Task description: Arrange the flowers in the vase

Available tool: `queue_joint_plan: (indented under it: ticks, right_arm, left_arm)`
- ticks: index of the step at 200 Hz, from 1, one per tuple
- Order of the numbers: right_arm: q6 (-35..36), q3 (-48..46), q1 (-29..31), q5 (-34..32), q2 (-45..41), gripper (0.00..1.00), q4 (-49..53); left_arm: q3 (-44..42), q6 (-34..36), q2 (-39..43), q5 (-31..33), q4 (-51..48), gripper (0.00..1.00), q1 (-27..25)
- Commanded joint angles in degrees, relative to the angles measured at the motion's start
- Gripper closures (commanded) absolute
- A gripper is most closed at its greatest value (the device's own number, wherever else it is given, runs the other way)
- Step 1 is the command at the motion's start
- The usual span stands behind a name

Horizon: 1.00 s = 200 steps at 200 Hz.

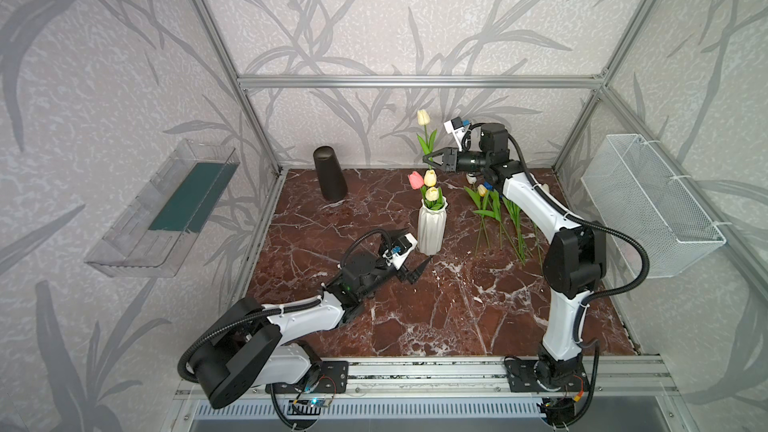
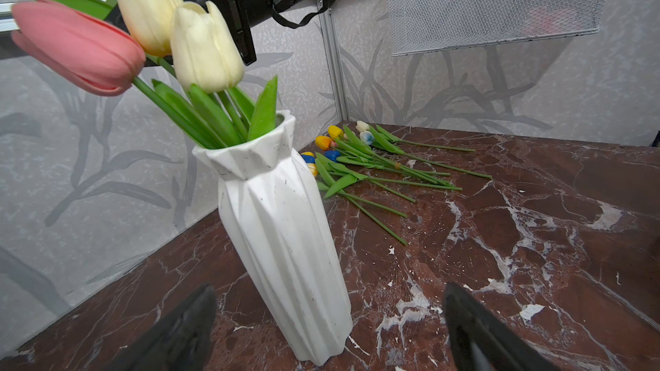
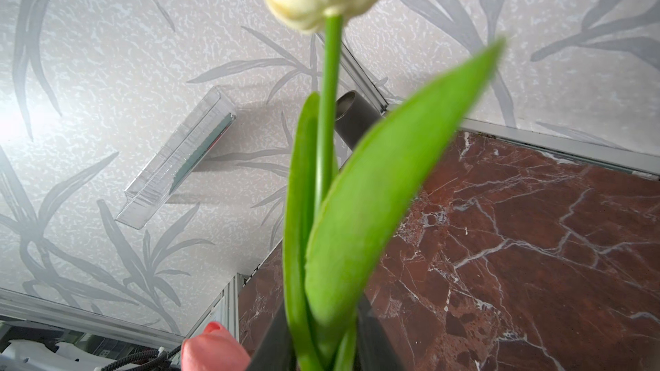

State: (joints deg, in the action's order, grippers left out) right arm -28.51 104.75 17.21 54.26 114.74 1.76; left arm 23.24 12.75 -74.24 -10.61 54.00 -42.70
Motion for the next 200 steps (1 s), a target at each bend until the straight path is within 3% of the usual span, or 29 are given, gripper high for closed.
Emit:
queue_joint_plan:
  ticks: [1, 31, 78, 137, 175, 200]
  right_arm:
    - [0.27, 2.57, 0.01, 1.07, 1.18, 0.82, -0.42]
    - [1.52, 3.87, 0.1, 0.98, 0.35, 0.94, 0.55]
    - [3.64, 0.3, 0.41, -1.89, -7.93, 1.0, -3.09]
    - [9.76, -16.92, 0.38, -15.86, -26.53, 1.0, -12.53]
    - [7.42, -31.74, -0.68, -23.01, -34.05, 1.0, -25.54]
    - [5.98, -35.16, -0.69, -23.09, -34.63, 1.0, -30.73]
  left_arm:
    - [1.63, 1.79, 0.08, -0.12, 0.48, 0.01, -0.17]
    - [1.45, 1.95, 0.19, 0.48, 0.89, 0.01, -0.14]
    - [2.84, 0.88, 0.32, 1.03, 1.08, 0.01, -0.15]
    - [4.48, -0.18, -0.33, 2.3, 1.65, 0.01, -0.13]
    - [4.9, -0.71, -0.42, 3.26, 1.29, 0.01, -0.15]
    - [5.44, -0.71, -0.49, 3.29, 0.29, 0.01, -0.14]
